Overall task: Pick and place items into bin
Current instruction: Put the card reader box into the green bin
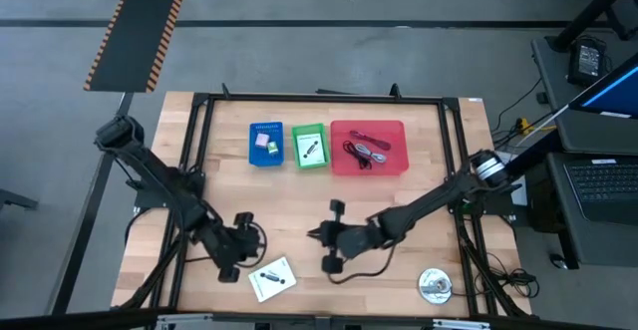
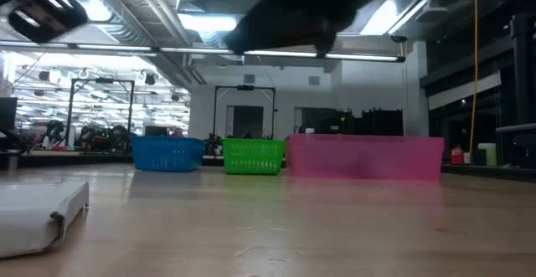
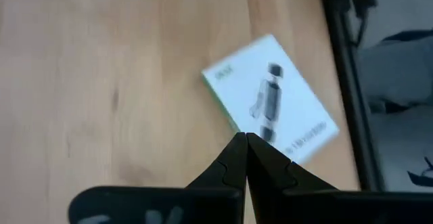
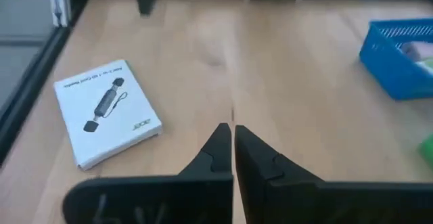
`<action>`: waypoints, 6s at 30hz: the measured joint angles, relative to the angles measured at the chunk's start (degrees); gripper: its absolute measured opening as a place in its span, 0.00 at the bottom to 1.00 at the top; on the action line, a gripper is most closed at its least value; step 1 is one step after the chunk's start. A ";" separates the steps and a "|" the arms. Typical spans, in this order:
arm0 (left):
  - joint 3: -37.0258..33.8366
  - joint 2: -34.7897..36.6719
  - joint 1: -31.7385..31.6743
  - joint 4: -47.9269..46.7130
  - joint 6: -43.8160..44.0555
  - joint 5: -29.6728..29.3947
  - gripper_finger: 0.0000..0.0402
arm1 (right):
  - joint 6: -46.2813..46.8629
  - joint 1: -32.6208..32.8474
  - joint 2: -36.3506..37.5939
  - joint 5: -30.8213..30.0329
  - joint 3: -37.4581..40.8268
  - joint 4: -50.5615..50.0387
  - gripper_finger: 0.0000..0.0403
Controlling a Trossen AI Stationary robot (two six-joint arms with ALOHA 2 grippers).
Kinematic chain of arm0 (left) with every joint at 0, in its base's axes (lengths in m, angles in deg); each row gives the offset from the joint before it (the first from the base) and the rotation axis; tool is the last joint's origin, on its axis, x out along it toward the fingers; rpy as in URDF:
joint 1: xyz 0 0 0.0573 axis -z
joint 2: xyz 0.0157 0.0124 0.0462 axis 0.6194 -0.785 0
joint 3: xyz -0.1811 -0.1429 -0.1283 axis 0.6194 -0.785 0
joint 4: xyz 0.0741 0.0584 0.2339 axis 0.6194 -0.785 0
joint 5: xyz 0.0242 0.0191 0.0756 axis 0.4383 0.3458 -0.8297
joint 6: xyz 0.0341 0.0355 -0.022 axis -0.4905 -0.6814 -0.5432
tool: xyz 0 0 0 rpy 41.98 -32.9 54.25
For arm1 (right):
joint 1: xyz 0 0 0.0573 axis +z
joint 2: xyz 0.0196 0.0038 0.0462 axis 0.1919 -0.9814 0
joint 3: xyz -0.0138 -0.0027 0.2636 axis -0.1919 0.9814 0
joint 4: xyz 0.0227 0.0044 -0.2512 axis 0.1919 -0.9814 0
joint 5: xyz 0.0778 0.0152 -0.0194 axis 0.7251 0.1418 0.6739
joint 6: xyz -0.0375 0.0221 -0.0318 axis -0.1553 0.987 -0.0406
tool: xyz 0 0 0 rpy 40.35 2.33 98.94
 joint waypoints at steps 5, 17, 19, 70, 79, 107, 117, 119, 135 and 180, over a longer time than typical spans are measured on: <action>4.42 -2.15 3.74 -4.57 4.35 0.00 0.01 | 5.10 1.37 -3.53 1.42 -7.73 -6.97 0.01; 11.40 -13.02 9.02 -7.20 8.33 1.44 0.01 | 20.47 6.11 -3.64 6.03 -10.90 -10.47 0.00; 12.47 -14.65 9.01 -7.97 8.64 1.80 0.01 | 21.47 6.65 -3.64 5.80 -10.90 -10.47 0.00; 11.15 -24.92 7.77 -8.04 14.63 2.92 0.01 | 31.84 9.89 -7.63 -2.05 -10.86 -9.89 0.00; 11.06 -25.01 7.79 -8.03 14.26 2.64 0.01 | 36.93 6.34 -10.67 14.17 -10.86 -1.74 0.07; 10.94 -25.16 7.90 -8.06 13.68 1.57 0.01 | 52.50 1.57 -18.79 22.51 -10.84 6.25 0.45; 10.94 -25.18 7.90 -8.06 13.68 1.45 0.01 | 52.32 0.68 -20.67 22.40 -10.88 11.26 0.45; 10.94 -25.18 7.90 -8.06 13.68 1.43 0.01 | 52.32 0.57 -20.69 22.39 -10.88 11.46 0.45; 10.94 -25.20 7.84 -7.99 14.12 0.06 0.01 | 50.88 0.18 -23.98 22.19 -15.19 11.07 0.43; 10.88 -25.22 7.82 -7.06 14.51 -1.64 0.01 | 53.78 -0.61 -26.31 25.50 -22.99 1.59 0.39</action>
